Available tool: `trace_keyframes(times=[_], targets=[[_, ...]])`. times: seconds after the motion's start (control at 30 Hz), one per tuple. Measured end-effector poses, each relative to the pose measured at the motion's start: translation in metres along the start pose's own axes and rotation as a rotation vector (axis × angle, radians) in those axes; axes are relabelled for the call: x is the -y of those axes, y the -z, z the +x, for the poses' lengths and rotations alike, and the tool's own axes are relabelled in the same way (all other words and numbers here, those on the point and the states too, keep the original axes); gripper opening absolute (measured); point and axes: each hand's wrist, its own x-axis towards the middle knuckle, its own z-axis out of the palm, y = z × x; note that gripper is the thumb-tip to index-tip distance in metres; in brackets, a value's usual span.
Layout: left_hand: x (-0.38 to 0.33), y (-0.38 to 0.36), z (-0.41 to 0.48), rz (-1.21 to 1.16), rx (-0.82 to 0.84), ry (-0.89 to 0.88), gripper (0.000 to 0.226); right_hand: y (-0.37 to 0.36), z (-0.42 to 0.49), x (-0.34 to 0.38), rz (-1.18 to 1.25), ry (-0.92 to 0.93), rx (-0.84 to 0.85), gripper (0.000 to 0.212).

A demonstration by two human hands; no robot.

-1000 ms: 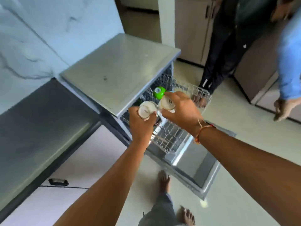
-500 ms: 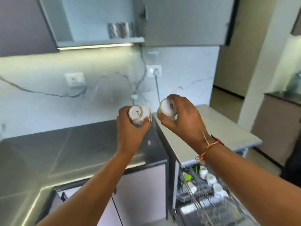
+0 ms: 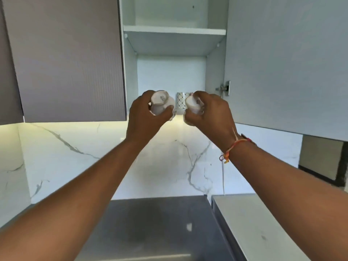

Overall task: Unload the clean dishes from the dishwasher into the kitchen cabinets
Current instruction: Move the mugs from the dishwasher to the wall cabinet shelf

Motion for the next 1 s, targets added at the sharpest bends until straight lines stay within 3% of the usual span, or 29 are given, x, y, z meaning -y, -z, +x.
trace_keyframes(times=[0.13, 0.53, 0.83, 1.0], targets=[[0.05, -0.017, 0.07, 0.0, 0.058, -0.003, 0.044, -0.059, 0.06, -0.01, -0.027, -0.06, -0.043, 0.043], [0.165, -0.074, 0.186, 0.193, 0.222, 0.247, 0.06, -0.156, 0.151, -0.056, -0.041, -0.218, 0.076, 0.024], [0.205, -0.113, 0.239, 0.595, 0.553, 0.187, 0.065, -0.225, 0.233, -0.107, -0.306, -0.14, 0.412, 0.046], [0.235, -0.134, 0.264, 0.637, 0.639, 0.319, 0.052, -0.266, 0.266, -0.139, -0.398, -0.122, 0.572, 0.042]])
